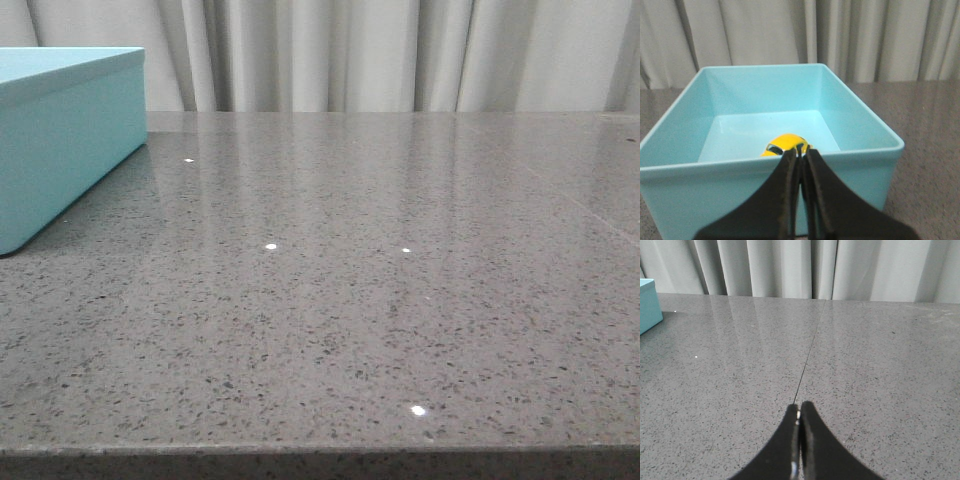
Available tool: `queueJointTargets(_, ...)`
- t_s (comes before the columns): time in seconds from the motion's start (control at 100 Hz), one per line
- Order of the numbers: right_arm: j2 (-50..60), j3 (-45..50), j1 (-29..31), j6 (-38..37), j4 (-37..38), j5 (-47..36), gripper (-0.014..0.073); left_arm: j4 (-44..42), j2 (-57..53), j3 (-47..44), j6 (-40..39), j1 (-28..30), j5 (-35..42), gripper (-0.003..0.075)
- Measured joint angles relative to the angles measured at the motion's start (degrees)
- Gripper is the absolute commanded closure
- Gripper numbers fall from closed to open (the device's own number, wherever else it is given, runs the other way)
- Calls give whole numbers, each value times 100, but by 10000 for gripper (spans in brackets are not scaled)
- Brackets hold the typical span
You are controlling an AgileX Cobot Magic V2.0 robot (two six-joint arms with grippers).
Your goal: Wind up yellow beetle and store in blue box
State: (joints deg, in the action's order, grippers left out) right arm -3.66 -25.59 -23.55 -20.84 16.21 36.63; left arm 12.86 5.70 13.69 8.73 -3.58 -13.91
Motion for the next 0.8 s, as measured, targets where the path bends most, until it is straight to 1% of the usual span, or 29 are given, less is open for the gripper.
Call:
queueJointTargets(0.12, 0, 0, 0, 0, 0, 0, 662, -500, -369, -484, -605, -8, 897, 739)
queueJointTargets(0.18, 0, 0, 0, 0, 0, 0, 662, -658, -537, -740, -873, 3, 1169, 739)
queueJointTargets(0.26, 0, 0, 0, 0, 0, 0, 662, -724, -603, -1034, -965, 3, 1334, 739)
queueJointTargets(0.35, 0, 0, 0, 0, 0, 0, 662, -762, -603, -1366, -1024, 26, 1348, 739)
queueJointTargets(0.46, 0, 0, 0, 0, 0, 0, 662, -774, -603, -1369, -1046, 26, 1153, 739)
queueJointTargets(0.63, 0, 0, 0, 0, 0, 0, 662, -783, -603, -1369, -1050, 30, 589, 739)
queueJointTargets(0.8, 0, 0, 0, 0, 0, 0, 662, -796, -603, -1369, -1050, 30, 500, 739)
